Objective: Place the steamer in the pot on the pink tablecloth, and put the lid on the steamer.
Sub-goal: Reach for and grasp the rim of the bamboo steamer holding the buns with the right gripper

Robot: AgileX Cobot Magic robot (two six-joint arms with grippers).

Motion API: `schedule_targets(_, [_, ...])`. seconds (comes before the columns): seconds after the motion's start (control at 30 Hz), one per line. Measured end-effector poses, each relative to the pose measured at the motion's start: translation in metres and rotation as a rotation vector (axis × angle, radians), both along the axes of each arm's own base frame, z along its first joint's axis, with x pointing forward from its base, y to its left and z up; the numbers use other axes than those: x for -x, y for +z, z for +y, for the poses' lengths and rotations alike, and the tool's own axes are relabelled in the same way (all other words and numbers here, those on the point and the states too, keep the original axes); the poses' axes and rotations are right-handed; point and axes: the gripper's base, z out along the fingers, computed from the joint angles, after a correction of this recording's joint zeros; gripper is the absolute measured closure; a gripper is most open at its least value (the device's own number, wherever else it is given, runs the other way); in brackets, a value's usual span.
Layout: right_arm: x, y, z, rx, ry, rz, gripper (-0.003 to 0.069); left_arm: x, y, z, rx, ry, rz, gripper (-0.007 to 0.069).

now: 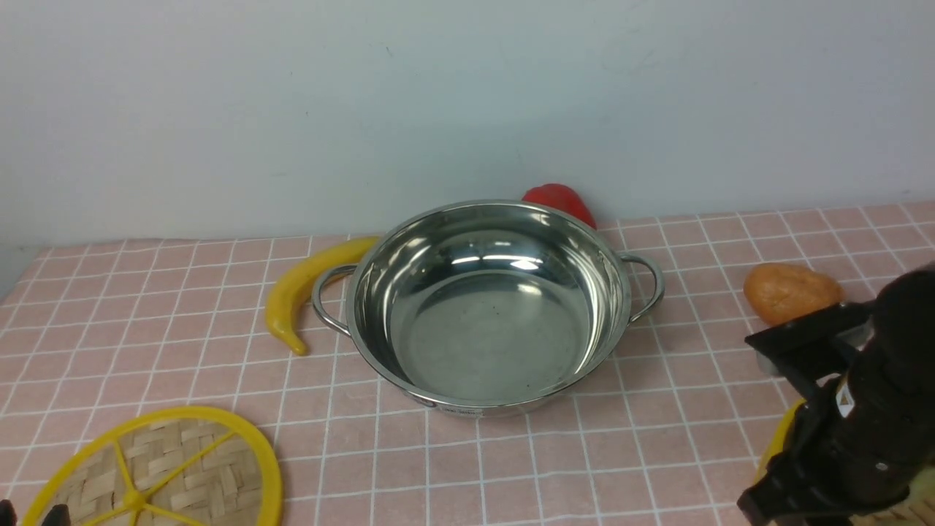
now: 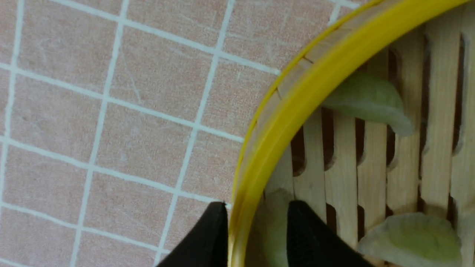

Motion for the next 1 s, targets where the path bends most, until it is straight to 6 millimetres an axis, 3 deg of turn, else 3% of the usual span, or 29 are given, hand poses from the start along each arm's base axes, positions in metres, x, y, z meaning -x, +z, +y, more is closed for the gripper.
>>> schedule_targets(0.23, [-0.005, -0.019, 0.004, 0.016, -0.009, 0.063, 0.0414, 0.000, 0.000, 0.000, 0.000, 0.000, 0.000, 0.0381])
schedule_targets(0.37, [-0.005, -0.020, 0.004, 0.016, -0.011, 0.067, 0.0419, 0.000, 0.000, 0.000, 0.000, 0.000, 0.000, 0.0381])
schedule_targets(0.6, [-0.002, -0.021, 0.004, 0.013, -0.030, 0.112, 0.0589, 0.000, 0.000, 0.000, 0.000, 0.000, 0.000, 0.0381])
schedule_targets(0.77, [-0.002, -0.019, 0.003, 0.027, -0.004, 0.117, 0.0589, 0.000, 0.000, 0.000, 0.000, 0.000, 0.000, 0.0381])
schedule_targets(0.9, [-0.001, 0.001, 0.000, 0.034, 0.013, 0.074, 0.0584, 0.000, 0.000, 0.000, 0.000, 0.000, 0.000, 0.0381])
schedule_targets(1.0, [0.004, 0.029, -0.004, 0.031, 0.015, 0.026, 0.0571, 0.000, 0.000, 0.000, 0.000, 0.000, 0.000, 0.0381])
